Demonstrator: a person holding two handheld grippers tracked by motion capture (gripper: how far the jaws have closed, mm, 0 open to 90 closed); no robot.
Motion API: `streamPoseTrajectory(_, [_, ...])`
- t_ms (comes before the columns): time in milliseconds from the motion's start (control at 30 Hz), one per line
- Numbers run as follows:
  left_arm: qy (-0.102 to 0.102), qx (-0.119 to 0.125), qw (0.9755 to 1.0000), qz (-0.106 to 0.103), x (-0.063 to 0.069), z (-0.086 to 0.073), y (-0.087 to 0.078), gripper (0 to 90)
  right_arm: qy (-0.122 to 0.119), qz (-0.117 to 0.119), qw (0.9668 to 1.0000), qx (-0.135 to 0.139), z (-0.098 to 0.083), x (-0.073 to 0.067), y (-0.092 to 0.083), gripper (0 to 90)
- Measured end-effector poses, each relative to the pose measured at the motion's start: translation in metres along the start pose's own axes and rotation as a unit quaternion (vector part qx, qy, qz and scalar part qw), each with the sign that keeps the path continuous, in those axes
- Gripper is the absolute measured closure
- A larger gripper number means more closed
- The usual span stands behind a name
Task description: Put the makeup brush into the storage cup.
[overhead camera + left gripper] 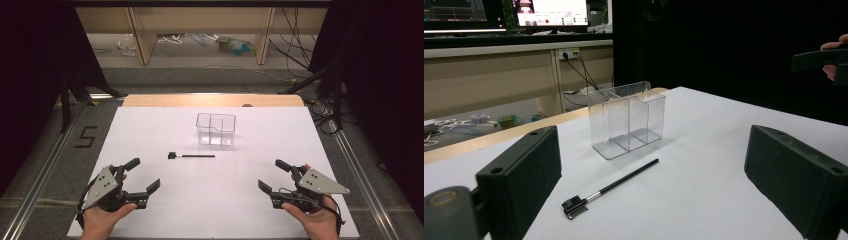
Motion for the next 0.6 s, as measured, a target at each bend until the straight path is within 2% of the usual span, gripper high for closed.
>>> streamPoseTrajectory(133, [0.004, 0.001, 1.0000, -0.002, -0.002, 0.002, 0.003, 8.5, -0.001, 0.000, 1.0000, -0.007, -0.001, 0.000, -0.002, 17.5])
streamPoseTrajectory(233, [-0.010, 0.009, 0.9999, 0.000, -0.004, 0.008, 0.011, 9.0, 0.005, -0.005, 0.9999, -0.014, -0.002, -0.001, -0.003, 17.6])
streamPoseTrajectory(333, [-0.011, 0.011, 0.9999, 0.000, -0.005, 0.010, 0.015, 9.5, 0.003, -0.006, 0.9999, -0.014, -0.002, -0.001, -0.003, 17.6])
streamPoseTrajectory(433, [0.000, 0.012, 0.9999, -0.002, -0.006, 0.013, 0.025, 9.5, 0.002, -0.007, 0.9999, -0.015, -0.002, -0.001, -0.003, 17.6])
streamPoseTrajectory(600, [0.000, 0.013, 0.9999, -0.001, -0.007, 0.016, 0.036, 9.5, 0.003, -0.006, 0.9999, -0.016, -0.003, -0.001, -0.003, 17.6])
Point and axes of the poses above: each handheld gripper's, and its own axes: y roughly forward along the jaws, z roughly out of its top, x roughly to its right, the point moved 9 cm from there along y, roughly forward along the jaws, and after that the axes turned 8 degrees about z, right-handed, at the moved point
